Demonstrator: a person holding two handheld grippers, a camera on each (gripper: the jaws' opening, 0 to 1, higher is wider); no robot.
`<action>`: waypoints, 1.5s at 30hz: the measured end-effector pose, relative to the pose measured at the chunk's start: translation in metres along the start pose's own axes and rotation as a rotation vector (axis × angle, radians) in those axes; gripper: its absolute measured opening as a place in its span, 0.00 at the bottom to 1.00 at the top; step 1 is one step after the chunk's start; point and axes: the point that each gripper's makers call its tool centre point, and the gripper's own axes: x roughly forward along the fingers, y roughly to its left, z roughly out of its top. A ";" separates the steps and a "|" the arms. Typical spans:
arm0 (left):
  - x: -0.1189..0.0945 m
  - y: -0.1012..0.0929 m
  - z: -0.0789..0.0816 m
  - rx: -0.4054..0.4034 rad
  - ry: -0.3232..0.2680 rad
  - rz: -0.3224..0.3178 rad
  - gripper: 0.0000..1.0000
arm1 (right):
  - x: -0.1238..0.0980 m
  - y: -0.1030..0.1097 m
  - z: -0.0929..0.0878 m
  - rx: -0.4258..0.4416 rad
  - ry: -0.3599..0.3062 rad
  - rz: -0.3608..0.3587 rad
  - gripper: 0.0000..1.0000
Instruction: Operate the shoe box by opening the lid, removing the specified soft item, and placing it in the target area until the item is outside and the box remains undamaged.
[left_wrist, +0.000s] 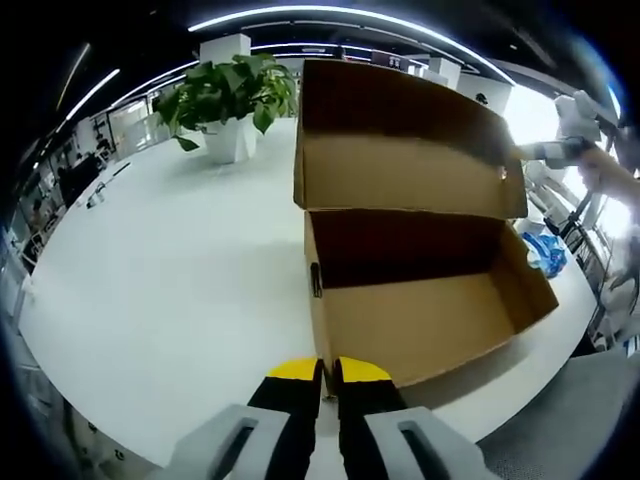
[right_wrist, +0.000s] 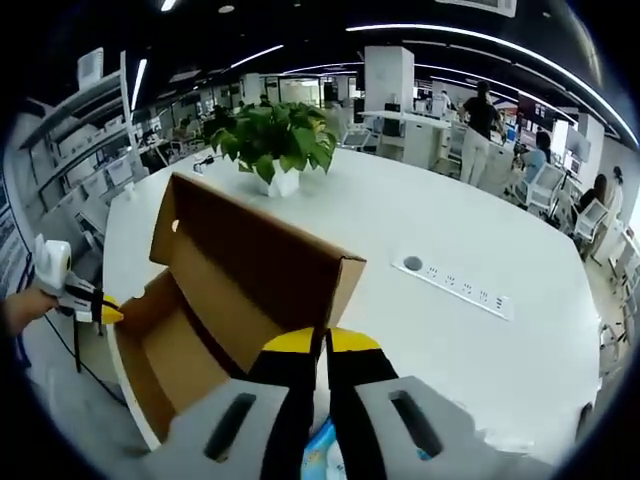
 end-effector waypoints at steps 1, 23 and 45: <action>0.000 0.000 0.000 0.000 -0.001 0.000 0.05 | -0.002 0.001 0.000 0.001 -0.004 0.000 0.01; -0.002 0.000 -0.001 0.001 -0.023 -0.014 0.06 | -0.034 0.030 -0.017 0.004 -0.085 -0.001 0.02; -0.041 0.005 0.023 -0.011 -0.150 0.003 0.20 | -0.054 0.055 -0.045 -0.033 -0.112 0.006 0.04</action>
